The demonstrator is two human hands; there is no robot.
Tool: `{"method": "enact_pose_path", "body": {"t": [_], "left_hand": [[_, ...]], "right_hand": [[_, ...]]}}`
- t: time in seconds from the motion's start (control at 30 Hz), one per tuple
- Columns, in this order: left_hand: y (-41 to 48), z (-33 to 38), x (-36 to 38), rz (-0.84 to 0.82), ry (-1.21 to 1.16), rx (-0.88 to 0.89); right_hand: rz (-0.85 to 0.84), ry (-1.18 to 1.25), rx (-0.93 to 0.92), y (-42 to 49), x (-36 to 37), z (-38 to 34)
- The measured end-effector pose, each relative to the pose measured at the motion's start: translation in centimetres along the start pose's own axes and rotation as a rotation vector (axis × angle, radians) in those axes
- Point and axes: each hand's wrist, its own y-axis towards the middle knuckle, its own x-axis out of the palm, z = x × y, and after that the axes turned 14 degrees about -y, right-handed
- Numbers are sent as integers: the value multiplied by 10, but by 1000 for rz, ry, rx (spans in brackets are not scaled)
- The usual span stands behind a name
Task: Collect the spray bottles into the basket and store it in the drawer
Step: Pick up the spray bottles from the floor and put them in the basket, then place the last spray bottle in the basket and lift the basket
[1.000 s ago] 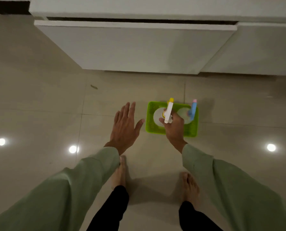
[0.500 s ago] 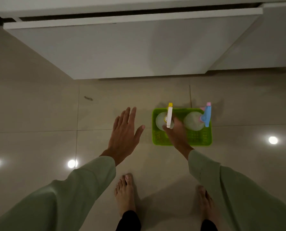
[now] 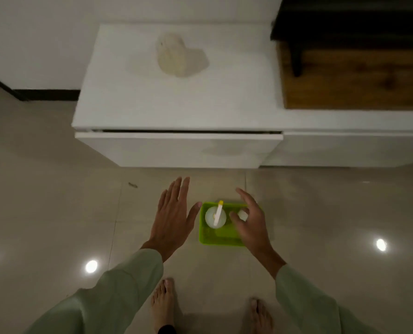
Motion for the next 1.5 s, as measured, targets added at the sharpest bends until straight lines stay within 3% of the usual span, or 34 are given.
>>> {"method": "enact_pose_path", "body": {"t": [0.17,0.33,0.6,0.83,1.13,1.33,1.5], "left_hand": [[34,78,-63,138,-64,65],[71,104,-113,226,-81,75],[164,45,-176,231,-87,41],[258,-25,-232,171,-81,46],[321,-61,-249,117,-96,79],[312,-61,-236,82,-79,68],[281,-46,-227,76,-59,68]], "right_hand": [[21,84,-124,34,-68,-106],[18,95,-218,83,-92,-185],[-18,16,-109,190,-43,-266],[-14,-275,35,309,18,-328],[-113,-419,246,393,54,-350],[-207,-270,377,378,56,-333],[-201,-74,367,337,38,-311]]}}
